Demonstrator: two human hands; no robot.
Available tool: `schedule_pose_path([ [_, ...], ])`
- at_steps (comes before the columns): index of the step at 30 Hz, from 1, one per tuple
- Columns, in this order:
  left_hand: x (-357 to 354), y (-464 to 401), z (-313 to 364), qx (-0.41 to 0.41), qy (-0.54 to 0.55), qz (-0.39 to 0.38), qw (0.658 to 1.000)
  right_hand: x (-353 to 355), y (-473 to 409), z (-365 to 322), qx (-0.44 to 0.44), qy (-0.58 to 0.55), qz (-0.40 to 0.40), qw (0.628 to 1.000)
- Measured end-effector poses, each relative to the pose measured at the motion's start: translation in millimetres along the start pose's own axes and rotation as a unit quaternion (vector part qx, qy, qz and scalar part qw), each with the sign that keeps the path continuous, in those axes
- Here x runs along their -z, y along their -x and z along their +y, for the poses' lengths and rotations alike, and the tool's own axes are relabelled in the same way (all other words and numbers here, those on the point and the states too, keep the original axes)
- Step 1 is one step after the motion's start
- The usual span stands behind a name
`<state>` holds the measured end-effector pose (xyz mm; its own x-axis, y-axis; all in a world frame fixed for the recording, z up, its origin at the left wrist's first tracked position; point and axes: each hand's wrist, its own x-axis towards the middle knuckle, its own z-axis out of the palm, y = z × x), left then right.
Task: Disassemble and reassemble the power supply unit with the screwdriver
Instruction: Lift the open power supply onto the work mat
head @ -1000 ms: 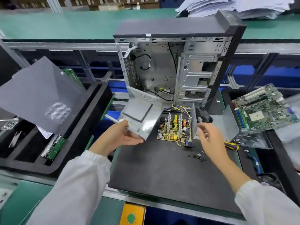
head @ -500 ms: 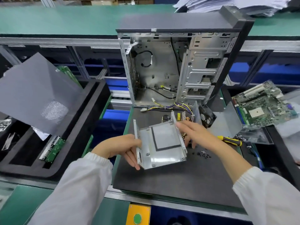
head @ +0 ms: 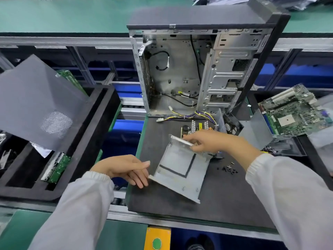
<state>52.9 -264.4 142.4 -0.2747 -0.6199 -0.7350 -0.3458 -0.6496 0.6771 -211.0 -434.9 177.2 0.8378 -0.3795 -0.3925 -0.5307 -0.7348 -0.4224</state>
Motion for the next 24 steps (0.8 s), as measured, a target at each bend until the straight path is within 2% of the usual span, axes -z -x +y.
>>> schedule_pose_path([
  [3, -5.8, -12.5, 0.5, 0.004, 0.014, -0.013, 1.0, 3.5, -11.1, -2.5, 0.014, 0.049, -0.024, 0.998],
  [7, -22.2, -40.4, 13.4, -0.059, 0.025, 0.049, 0.997, -8.7, -13.0, -5.9, 0.021, 0.033, -0.063, 0.997],
  [9, -28.6, -53.7, 19.8, -0.069, 0.004, 0.079, 0.994, -14.9, -10.2, -4.0, 0.017, 0.019, -0.049, 0.998],
  [10, -30.8, -59.6, 22.0, -0.066, -0.007, 0.096, 0.993, -14.7, -6.4, 0.1, 0.007, -0.001, -0.014, 1.0],
  [12, -30.1, -68.4, 23.3, -0.069, -0.036, 0.164, 0.983, -8.6, 8.3, 14.8, -0.045, -0.081, 0.139, 0.986],
  [14, -24.3, -74.4, 25.6, -0.103, -0.1, 0.257, 0.956, -3.5, 25.8, 39.5, -0.131, -0.094, 0.316, 0.935],
  [15, -22.7, -76.9, 28.3, -0.127, -0.147, 0.283, 0.939, -3.2, 32.2, 49.8, -0.176, -0.073, 0.35, 0.917],
  [18, -27.4, -83.3, 38.3, -0.172, -0.19, 0.299, 0.919, -8.3, 27.0, 54.0, -0.243, -0.019, 0.279, 0.929],
  [21, -34.6, -89.8, 40.8, -0.164, -0.164, 0.32, 0.919, -12.4, 4.0, 45.3, -0.269, -0.021, 0.216, 0.938],
  [24, -38.8, -89.9, 43.0, -0.157, -0.181, 0.312, 0.92, -14.8, -18.5, 39.7, -0.29, -0.006, 0.188, 0.938],
])
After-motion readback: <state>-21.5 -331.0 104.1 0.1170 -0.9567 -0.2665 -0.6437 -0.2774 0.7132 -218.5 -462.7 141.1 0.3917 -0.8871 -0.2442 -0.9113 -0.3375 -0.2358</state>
